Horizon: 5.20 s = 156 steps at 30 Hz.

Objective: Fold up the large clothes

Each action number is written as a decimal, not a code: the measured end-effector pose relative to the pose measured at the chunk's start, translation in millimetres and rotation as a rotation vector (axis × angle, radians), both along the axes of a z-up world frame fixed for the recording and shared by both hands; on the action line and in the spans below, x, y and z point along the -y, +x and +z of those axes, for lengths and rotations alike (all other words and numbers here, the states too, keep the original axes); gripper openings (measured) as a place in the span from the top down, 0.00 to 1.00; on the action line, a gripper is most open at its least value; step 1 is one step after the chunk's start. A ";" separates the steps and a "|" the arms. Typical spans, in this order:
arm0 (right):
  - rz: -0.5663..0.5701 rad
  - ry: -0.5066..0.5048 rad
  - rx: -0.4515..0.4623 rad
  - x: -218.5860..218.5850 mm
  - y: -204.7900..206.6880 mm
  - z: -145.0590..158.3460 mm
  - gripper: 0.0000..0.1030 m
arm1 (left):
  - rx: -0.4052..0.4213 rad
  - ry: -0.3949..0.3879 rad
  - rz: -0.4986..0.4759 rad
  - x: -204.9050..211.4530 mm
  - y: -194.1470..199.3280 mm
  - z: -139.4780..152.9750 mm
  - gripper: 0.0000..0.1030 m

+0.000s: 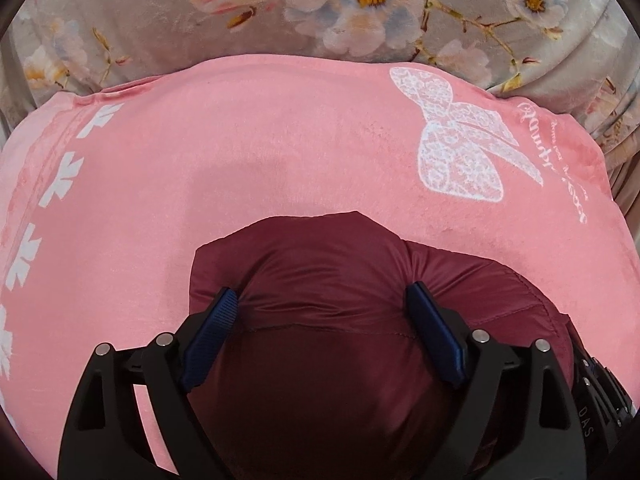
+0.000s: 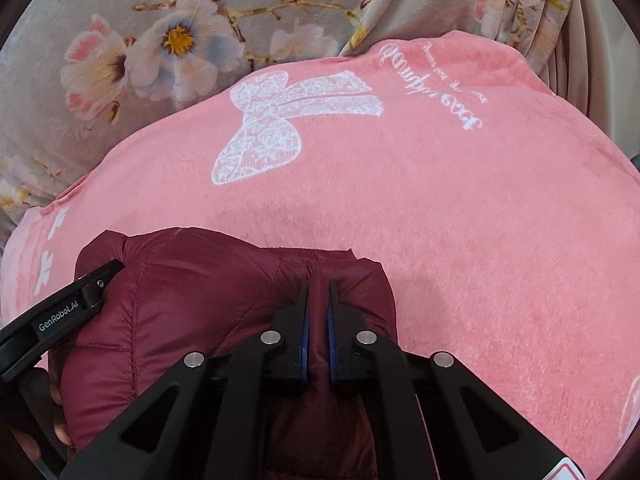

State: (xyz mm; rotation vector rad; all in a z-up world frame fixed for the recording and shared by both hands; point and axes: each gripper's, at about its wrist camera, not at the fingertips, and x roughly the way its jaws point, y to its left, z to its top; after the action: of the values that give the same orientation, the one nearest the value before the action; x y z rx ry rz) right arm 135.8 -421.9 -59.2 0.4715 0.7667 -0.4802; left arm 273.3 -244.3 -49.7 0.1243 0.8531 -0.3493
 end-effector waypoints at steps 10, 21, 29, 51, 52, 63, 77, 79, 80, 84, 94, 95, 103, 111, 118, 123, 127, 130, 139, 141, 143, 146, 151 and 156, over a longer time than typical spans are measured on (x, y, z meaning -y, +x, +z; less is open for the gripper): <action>-0.004 0.000 0.012 1.9 4.2 -13.4 0.96 | 0.053 0.035 0.016 7.7 -0.2 -16.2 0.12; -0.019 0.020 0.027 5.6 4.6 -17.6 0.97 | 0.099 0.075 0.032 17.9 -1.9 -23.2 0.11; -0.014 0.141 0.067 20.9 -14.2 -7.6 0.94 | 0.059 0.040 -0.007 8.1 0.5 -19.9 0.09; 0.116 0.101 0.087 -83.5 -169.4 18.8 0.92 | -0.377 -0.316 -0.152 -141.2 -113.4 -37.1 0.53; 0.122 0.099 0.096 -85.8 -172.9 23.2 0.93 | -0.365 -0.306 -0.168 -142.6 -115.0 -31.5 0.64; 0.227 0.206 0.009 -149.2 -226.7 8.8 0.94 | -0.395 -0.238 -0.278 -222.0 -160.6 -36.2 0.70; 0.140 0.126 0.124 -125.0 -208.7 53.7 0.58 | -0.069 -0.218 -0.112 -235.5 -162.1 21.3 0.09; 0.137 0.161 0.128 -115.2 -192.1 46.7 0.58 | -0.089 -0.234 -0.063 -232.1 -146.8 21.2 0.09; 0.131 0.179 0.120 -110.5 -182.8 41.9 0.57 | -0.099 -0.237 -0.047 -227.7 -140.8 19.9 0.09; 0.102 0.274 0.085 -96.1 -148.1 19.7 0.55 | -0.133 -0.219 0.022 -215.4 -121.4 7.4 0.09; 0.113 0.269 0.039 -85.1 -117.6 -17.6 0.48 | -0.155 -0.174 0.038 -189.0 -98.7 -14.5 0.05; 0.115 0.282 0.041 -83.5 -117.3 -23.6 0.45 | -0.157 -0.174 0.037 -186.5 -97.5 -17.2 0.04; 0.146 0.280 0.054 -83.6 -115.8 -39.3 0.41 | -0.192 -0.180 0.015 -177.7 -89.7 -34.4 0.04; 0.168 0.273 0.103 -87.4 -118.6 -43.7 0.37 | -0.240 -0.233 -0.012 -178.1 -82.9 -52.3 0.04; 0.249 0.406 0.129 -84.0 -111.1 -49.0 0.50 | -0.223 -0.278 -0.074 -182.9 -82.6 -54.3 0.04; 0.279 0.426 0.149 -83.9 -109.9 -42.2 0.74 | -0.226 -0.295 -0.156 -178.5 -88.0 -40.1 0.35; 0.292 0.393 0.206 -92.2 -124.3 -21.2 0.83 | -0.199 -0.295 -0.206 -176.8 -98.6 -16.5 0.59; 0.308 0.343 0.265 -102.8 -140.3 4.1 0.84 | -0.162 -0.341 -0.282 -178.2 -115.7 16.6 0.62; 0.356 0.107 0.540 -144.0 -183.6 128.4 0.84 | 0.159 -0.399 -0.435 -192.6 -170.8 139.3 0.62; 0.370 0.066 0.601 -152.4 -184.0 154.0 0.84 | 0.235 -0.412 -0.454 -200.4 -176.0 165.7 0.62; 0.391 0.028 0.659 -160.0 -179.8 177.9 0.84 | 0.311 -0.420 -0.462 -207.3 -177.9 190.0 0.62; 0.421 0.002 0.723 -170.7 -164.1 202.3 0.84 | 0.406 -0.417 -0.461 -223.1 -175.7 218.4 0.61; 0.459 0.032 0.743 -184.7 -109.3 214.7 0.83 | 0.515 -0.372 -0.431 -244.6 -149.7 235.5 0.60; 0.463 0.102 0.679 -195.9 -34.8 191.1 0.83 | 0.479 -0.342 -0.380 -260.5 -83.2 214.1 0.60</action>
State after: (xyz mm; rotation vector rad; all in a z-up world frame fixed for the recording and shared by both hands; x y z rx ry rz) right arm 101.1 -226.0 131.9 0.4924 0.2231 0.1590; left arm 190.0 16.2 164.3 0.0467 0.2827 -0.7810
